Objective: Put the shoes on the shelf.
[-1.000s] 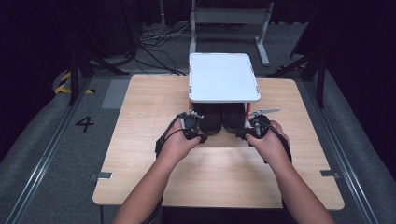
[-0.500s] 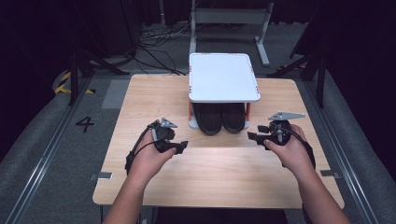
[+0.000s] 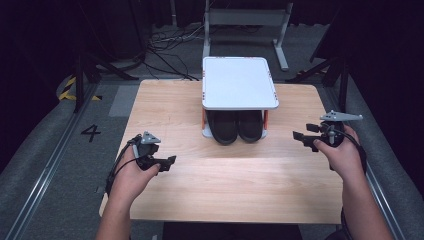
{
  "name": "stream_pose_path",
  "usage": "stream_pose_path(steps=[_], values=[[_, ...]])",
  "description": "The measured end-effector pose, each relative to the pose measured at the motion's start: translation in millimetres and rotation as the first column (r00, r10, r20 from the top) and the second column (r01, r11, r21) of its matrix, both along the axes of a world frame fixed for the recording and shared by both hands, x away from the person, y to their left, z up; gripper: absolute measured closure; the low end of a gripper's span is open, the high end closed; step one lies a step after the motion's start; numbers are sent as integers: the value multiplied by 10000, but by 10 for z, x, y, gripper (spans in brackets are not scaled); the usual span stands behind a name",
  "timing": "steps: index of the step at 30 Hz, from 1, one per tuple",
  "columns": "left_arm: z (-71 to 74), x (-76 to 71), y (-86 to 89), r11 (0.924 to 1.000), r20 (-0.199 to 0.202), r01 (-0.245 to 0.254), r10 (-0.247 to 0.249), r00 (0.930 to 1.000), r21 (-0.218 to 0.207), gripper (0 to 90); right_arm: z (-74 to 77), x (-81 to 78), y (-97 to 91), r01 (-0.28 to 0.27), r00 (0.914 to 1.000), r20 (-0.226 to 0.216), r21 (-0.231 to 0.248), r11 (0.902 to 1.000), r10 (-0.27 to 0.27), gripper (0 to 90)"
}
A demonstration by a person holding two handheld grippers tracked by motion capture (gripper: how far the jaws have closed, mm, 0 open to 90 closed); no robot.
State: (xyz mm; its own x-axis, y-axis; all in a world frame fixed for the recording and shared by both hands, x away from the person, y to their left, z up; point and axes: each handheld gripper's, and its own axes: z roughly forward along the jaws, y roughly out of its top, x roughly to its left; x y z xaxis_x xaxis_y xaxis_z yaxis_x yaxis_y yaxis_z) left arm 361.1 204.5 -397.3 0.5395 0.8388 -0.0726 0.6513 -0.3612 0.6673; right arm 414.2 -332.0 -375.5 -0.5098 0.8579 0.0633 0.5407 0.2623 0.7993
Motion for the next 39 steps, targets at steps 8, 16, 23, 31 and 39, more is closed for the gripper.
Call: stream_pose_path(steps=[8,16,23,31,39], values=[[-185,164,279,9964,-630,-847,838,9945,-105,252,-238,12,-336,-1282,9831,-1363,-351,9911,1223,244],[-399,336,437,9839,-13,-1787,1787,9839,5,171,-567,110,-567,-118,9935,-1138,-394,9992,73,245],[-527,399,470,9808,-43,-1861,1862,9825,-577,168,-866,214,-624,-301,9935,-1121,-728,9969,218,245],[-676,445,445,9767,288,-2070,2088,9775,-558,168,-1017,252,-703,-198,9985,-525,-355,9992,180,236],[-720,463,399,9807,528,-1809,1850,9813,-739,168,-1105,232,-787,216,9972,-711,-240,9995,-232,227]])
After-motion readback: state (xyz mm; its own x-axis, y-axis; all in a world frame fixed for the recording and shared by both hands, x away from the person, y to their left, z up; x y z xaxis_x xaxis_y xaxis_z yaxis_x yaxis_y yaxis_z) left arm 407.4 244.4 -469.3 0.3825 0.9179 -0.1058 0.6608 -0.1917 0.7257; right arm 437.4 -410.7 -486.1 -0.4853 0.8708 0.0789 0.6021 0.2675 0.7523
